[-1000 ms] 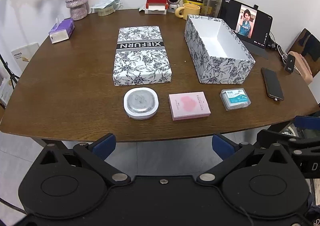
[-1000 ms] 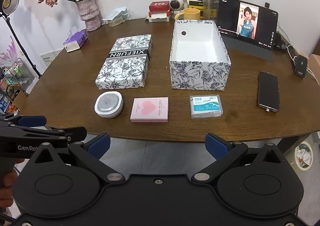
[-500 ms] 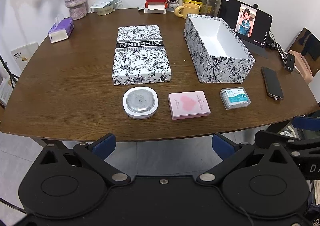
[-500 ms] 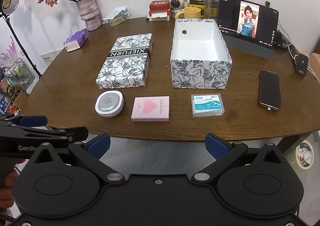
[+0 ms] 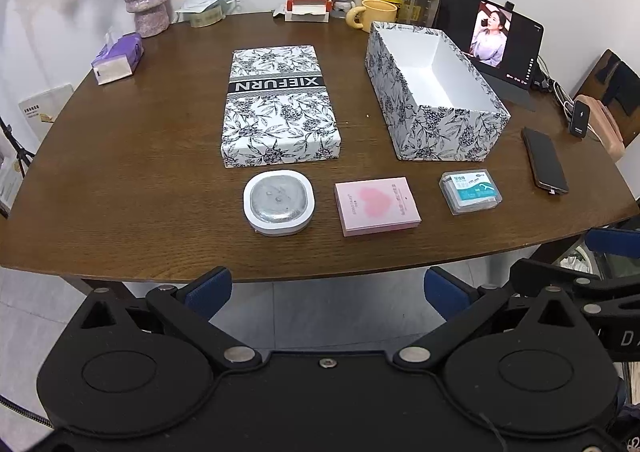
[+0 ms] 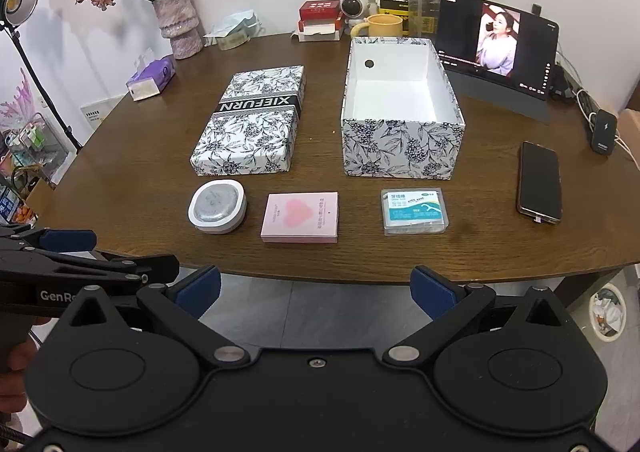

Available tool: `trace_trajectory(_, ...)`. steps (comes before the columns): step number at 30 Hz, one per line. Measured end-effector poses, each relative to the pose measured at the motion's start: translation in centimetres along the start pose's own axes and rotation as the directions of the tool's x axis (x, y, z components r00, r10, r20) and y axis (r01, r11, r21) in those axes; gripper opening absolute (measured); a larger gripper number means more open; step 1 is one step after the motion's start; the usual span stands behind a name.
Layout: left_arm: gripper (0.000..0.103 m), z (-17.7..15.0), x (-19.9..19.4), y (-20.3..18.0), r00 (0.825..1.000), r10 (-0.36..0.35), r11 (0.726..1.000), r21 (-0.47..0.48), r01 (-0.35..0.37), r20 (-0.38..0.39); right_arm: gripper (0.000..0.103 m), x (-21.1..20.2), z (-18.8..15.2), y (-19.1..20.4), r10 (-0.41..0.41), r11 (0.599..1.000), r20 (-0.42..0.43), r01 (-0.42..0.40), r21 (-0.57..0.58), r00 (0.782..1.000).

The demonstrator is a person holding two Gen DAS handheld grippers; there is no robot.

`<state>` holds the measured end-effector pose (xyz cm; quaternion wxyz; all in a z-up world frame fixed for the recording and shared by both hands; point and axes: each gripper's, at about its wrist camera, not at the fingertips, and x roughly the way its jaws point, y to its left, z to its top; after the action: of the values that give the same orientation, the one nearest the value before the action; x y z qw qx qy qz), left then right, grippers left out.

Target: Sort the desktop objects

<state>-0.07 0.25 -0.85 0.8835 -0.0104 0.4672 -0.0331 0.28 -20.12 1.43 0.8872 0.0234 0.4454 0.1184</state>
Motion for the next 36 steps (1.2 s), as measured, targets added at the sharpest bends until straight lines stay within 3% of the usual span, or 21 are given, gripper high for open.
trace_trajectory(36, 0.103, -0.15, -0.07, 0.24, 1.000, -0.004, 1.000, -0.010, 0.004, 0.005, 0.102, 0.13, -0.01, 0.66, 0.002, 1.000, -0.016, -0.002, -0.002, 1.000)
